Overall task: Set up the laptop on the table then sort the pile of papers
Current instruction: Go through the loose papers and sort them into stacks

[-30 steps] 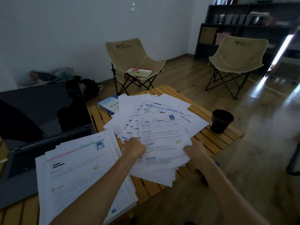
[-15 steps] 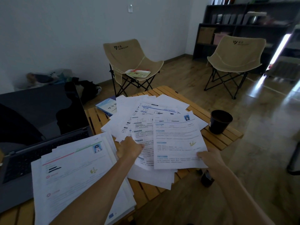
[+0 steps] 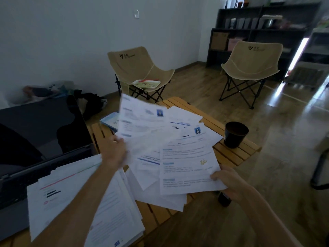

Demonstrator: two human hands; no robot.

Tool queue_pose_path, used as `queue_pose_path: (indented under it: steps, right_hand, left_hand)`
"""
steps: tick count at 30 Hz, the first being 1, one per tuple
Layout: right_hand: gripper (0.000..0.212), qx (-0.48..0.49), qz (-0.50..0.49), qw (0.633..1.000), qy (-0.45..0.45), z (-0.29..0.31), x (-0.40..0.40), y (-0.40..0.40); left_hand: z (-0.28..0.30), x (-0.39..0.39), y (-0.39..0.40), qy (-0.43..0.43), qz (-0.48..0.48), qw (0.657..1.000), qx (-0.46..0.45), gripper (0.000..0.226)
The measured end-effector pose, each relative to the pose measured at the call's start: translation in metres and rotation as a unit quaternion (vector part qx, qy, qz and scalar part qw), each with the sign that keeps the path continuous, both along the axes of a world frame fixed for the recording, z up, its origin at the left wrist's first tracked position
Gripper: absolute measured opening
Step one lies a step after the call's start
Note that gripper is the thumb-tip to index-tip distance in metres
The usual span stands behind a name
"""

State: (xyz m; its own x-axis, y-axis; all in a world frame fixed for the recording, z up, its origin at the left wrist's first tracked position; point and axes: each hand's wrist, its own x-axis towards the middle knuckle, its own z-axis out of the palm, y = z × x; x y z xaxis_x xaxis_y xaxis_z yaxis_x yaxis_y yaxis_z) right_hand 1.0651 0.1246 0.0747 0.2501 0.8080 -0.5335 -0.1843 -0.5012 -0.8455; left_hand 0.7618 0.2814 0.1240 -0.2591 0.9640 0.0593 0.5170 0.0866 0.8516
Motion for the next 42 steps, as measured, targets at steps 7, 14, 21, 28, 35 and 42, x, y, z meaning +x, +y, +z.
queue_pose_path:
  steps: [7,14,21,28,35,42]
  right_hand:
    - [0.035,0.023,-0.012,0.997,0.077,0.001,0.004,0.018]
    - [0.012,-0.019,0.008,0.992,-0.123,-0.002,-0.006,0.034]
    - [0.016,0.010,-0.030,0.995,-0.094,-0.012,0.000,0.028]
    - [0.032,0.048,-0.074,0.996,-0.021,-0.016,0.006,0.018]
    - [0.047,0.084,-0.058,0.994,0.032,-0.012,0.009,0.022]
    - [0.038,0.121,-0.092,0.987,0.056,-0.005,0.001,0.027]
  left_hand:
    - [-0.075,0.080,-0.046,0.147,-0.166,0.973,-0.067,0.027]
    - [-0.053,0.058,0.036,0.317,-0.124,0.937,-0.072,0.059]
    - [-0.059,0.047,0.070,0.210,-0.184,0.950,-0.140,0.046]
    - [-0.031,0.022,0.051,0.041,-0.029,0.996,0.069,0.010]
    - [-0.004,-0.011,0.041,-0.228,-0.006,0.972,0.056,0.013]
    - [-0.025,0.035,-0.014,-0.082,-0.144,0.986,0.012,0.019]
